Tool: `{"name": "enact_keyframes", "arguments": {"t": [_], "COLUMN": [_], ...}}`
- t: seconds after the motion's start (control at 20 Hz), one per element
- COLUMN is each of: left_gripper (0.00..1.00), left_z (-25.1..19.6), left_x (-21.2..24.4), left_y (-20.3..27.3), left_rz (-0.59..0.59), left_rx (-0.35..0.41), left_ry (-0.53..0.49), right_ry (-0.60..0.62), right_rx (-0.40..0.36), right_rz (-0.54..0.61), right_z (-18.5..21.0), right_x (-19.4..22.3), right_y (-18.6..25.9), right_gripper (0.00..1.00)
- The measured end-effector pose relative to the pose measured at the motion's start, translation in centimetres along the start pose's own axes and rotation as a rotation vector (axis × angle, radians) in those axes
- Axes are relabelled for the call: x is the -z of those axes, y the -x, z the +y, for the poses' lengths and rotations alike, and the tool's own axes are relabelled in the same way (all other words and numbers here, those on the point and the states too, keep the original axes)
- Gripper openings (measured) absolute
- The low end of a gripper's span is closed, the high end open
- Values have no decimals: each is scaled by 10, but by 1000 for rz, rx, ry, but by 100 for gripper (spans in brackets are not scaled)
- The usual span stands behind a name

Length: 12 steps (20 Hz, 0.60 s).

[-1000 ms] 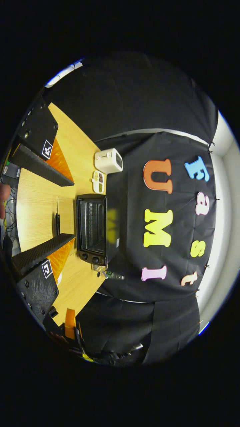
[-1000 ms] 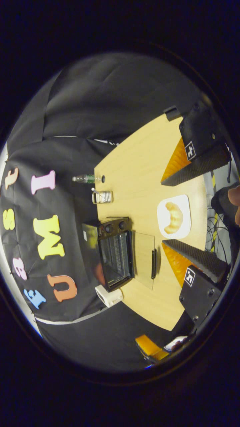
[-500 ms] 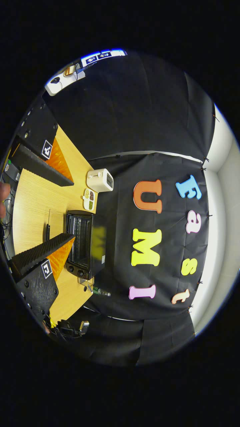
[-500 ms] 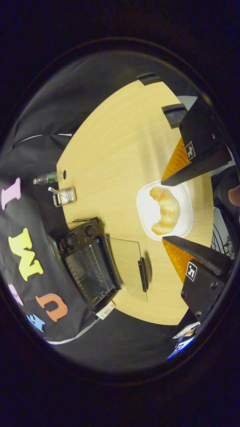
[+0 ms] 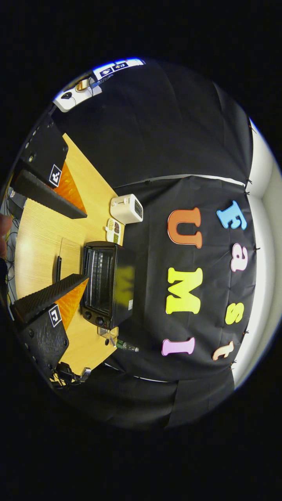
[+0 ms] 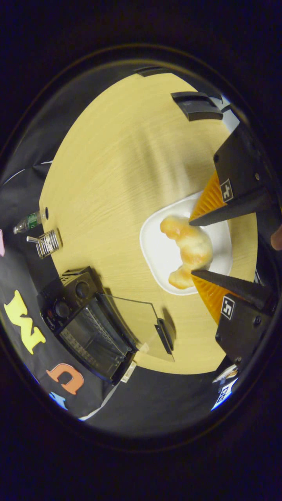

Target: Open the electric oven with the left hand, put the food in, and close the electric oven.

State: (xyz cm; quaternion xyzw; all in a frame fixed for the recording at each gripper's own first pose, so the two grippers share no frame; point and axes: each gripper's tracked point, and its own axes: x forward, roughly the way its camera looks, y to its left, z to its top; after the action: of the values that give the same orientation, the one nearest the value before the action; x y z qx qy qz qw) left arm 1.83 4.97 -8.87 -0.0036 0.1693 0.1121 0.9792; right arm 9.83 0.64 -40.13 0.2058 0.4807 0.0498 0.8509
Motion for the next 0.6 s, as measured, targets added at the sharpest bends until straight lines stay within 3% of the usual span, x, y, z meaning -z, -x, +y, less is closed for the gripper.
{"name": "enact_keyframes", "arguments": {"t": [0.15, 0.2, 0.4, 0.5, 0.6], "left_gripper": [93, 93, 93, 93, 93], "left_z": [-8, -10, -11, -9, -8], "left_x": [-2, -3, -6, -7, -10], "left_y": [-4, -6, -9, -9, -12], "left_rz": [7, 10, 4, 3, -5], "left_rx": [23, 33, 68, 85, 102], "left_ry": [0, -1, -18, -18, -19], "right_ry": [-13, -22, -115, -196, -253], "right_rx": [-21, -25, -54, -70, -89], "right_rz": [20, 25, 24, 37, 27], "right_z": [-3, -3, 1, 4, 12], "right_x": [1, -1, -3, 1, -2], "right_y": [-4, -3, 3, 11, 27], "right_gripper": [59, 47, 21, 13, 13]}}
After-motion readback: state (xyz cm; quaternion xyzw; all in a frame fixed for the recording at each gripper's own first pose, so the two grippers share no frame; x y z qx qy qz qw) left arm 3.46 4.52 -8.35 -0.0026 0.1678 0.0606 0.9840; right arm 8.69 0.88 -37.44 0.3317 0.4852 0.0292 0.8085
